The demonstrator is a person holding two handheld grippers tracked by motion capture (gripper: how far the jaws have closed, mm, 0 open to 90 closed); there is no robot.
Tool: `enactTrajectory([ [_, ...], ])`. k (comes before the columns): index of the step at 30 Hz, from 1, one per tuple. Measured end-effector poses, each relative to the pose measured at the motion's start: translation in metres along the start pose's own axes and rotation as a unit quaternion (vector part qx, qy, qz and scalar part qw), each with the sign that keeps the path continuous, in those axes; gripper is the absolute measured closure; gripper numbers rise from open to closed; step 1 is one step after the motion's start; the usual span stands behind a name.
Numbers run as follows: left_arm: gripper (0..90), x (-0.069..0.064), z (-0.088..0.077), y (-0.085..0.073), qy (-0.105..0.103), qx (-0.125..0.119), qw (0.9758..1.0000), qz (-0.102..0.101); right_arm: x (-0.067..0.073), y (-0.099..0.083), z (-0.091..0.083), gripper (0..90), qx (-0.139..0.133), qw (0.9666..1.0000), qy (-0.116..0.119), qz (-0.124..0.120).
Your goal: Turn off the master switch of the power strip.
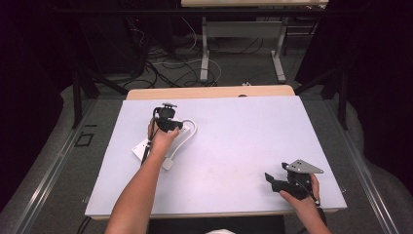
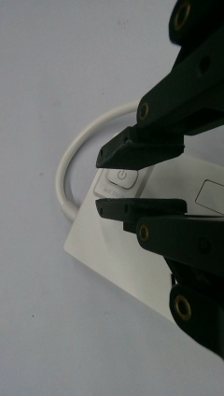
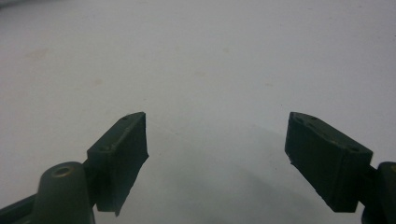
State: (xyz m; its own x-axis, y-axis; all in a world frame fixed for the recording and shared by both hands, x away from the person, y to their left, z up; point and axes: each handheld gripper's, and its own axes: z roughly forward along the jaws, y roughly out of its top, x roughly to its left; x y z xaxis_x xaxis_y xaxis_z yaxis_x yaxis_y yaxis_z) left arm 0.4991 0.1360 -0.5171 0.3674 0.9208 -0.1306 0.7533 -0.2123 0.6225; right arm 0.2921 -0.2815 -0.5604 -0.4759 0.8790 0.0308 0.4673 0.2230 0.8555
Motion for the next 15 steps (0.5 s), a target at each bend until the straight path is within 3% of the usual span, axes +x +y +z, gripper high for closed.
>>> enactTrajectory([
  [15, 47.6, 0.0006, -0.0046, 0.0013, -0.002, -0.022, 0.9998, -0.003, 0.0003, -0.0004, 0.0001, 20.5, -0.002, 1.0000, -0.001, -0.001],
])
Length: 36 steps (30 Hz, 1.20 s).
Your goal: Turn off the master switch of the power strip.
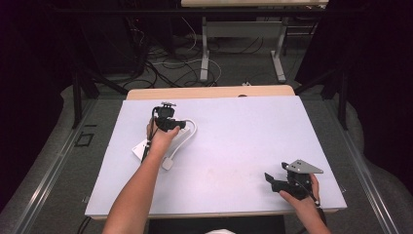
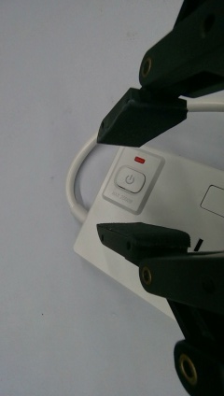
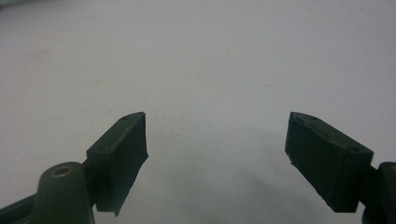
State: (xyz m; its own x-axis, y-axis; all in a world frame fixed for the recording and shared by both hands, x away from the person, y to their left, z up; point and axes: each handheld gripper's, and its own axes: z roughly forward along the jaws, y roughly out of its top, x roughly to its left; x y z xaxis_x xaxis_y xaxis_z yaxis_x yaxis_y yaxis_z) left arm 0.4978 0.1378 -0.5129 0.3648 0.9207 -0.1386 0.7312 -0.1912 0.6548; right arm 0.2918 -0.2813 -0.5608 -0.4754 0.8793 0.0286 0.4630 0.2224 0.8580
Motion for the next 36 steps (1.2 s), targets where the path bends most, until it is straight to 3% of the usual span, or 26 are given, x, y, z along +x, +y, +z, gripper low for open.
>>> enactTrajectory([
  [7, 37.3, 0.003, -0.005, 0.002, 0.011, -0.022, 0.9997, 0.007, 0.000, 0.000, 0.000, 20.4, 0.001, 1.0000, 0.001, 0.000],
  [14, 31.9, 0.005, -0.011, 0.002, 0.001, -0.037, 0.9993, 0.008, 0.000, 0.000, -0.001, 20.3, 0.000, 1.0000, 0.000, 0.002],
  [18, 29.7, 0.006, -0.015, 0.002, 0.000, -0.040, 0.9990, 0.021, 0.000, 0.000, -0.001, 20.3, 0.000, 1.0000, 0.001, 0.002],
  [20, 29.3, 0.006, -0.018, 0.002, 0.000, -0.028, 0.9992, 0.027, 0.000, 0.000, -0.001, 20.3, 0.000, 1.0000, 0.002, 0.003],
  [26, 28.5, 0.004, -0.022, 0.000, -0.012, -0.022, 0.9990, 0.038, 0.000, 0.000, -0.001, 20.3, 0.000, 1.0000, 0.002, -0.001],
  [36, 27.1, 0.000, -0.028, -0.002, -0.025, -0.011, 0.9989, 0.038, 0.000, 0.000, 0.000, 20.3, 0.001, 1.0000, 0.002, -0.002],
])
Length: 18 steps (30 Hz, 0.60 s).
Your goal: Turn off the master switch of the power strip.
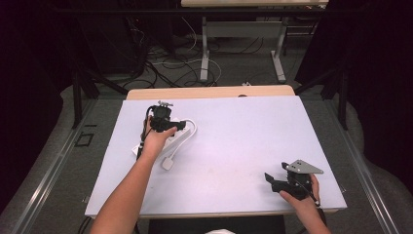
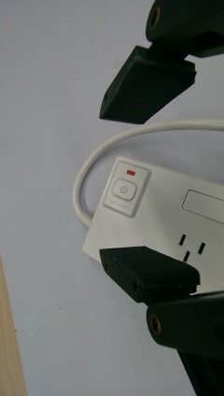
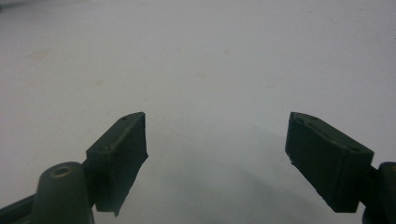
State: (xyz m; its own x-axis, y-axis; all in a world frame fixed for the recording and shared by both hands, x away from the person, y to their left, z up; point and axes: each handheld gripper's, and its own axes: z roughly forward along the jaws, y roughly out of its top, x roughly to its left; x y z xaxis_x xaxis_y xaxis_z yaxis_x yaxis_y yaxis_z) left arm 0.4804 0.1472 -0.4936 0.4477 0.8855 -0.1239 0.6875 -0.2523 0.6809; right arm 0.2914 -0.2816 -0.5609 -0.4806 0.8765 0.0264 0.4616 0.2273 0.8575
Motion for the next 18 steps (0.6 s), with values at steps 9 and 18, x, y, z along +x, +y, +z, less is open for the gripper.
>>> enactTrajectory([
  [9, 16.0, -0.010, -0.006, -0.002, -0.006, -0.002, 0.9999, 0.012, 0.000, 0.000, 0.000, 20.3, -0.002, 1.0000, 0.001, 0.001],
  [18, 0.6, -0.024, -0.011, -0.009, -0.026, 0.003, 0.9993, 0.027, 0.000, 0.000, -0.001, 20.4, -0.002, 1.0000, 0.001, 0.001],
])
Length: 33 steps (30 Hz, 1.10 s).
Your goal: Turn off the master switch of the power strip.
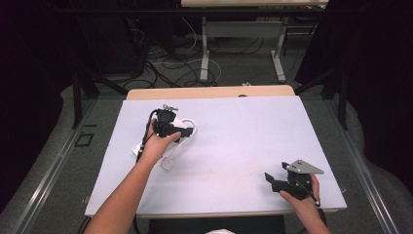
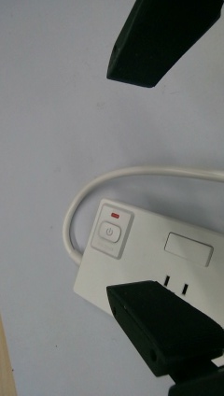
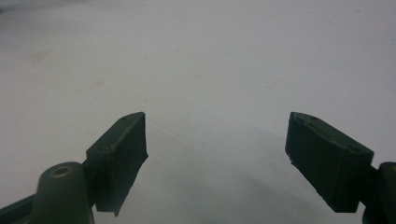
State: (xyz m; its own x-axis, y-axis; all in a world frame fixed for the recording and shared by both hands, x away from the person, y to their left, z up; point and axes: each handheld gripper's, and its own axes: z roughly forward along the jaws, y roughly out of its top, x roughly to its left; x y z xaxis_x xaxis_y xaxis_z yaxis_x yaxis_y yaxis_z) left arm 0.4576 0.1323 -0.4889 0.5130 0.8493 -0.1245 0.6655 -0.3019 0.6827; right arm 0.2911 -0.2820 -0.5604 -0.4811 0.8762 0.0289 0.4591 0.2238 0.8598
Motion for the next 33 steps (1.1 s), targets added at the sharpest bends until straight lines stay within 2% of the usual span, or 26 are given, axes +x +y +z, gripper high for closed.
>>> enactTrajectory([
  [2, 0.6, -0.004, -0.002, -0.001, -0.010, -0.003, 0.9999, -0.007, 0.000, 0.000, 0.000, 20.3, 0.001, 1.0000, 0.001, 0.000],
  [4, 0.6, -0.009, -0.005, -0.002, -0.023, -0.004, 0.9997, -0.002, 0.001, 0.000, 0.000, 20.3, 0.000, 1.0000, 0.001, 0.000],
  [11, 0.6, -0.022, -0.015, -0.004, -0.041, -0.010, 0.9991, 0.006, 0.001, 0.000, 0.000, 20.2, 0.000, 1.0000, 0.001, 0.002],
  [20, 1.0, -0.033, -0.026, -0.009, -0.051, -0.014, 0.9983, 0.025, 0.000, 0.000, -0.001, 20.2, 0.000, 1.0000, -0.001, -0.002],
  [33, 3.7, -0.040, -0.052, -0.025, -0.053, -0.023, 0.9977, 0.037, 0.002, 0.001, 0.000, 20.2, 0.001, 1.0000, 0.000, 0.001],
])
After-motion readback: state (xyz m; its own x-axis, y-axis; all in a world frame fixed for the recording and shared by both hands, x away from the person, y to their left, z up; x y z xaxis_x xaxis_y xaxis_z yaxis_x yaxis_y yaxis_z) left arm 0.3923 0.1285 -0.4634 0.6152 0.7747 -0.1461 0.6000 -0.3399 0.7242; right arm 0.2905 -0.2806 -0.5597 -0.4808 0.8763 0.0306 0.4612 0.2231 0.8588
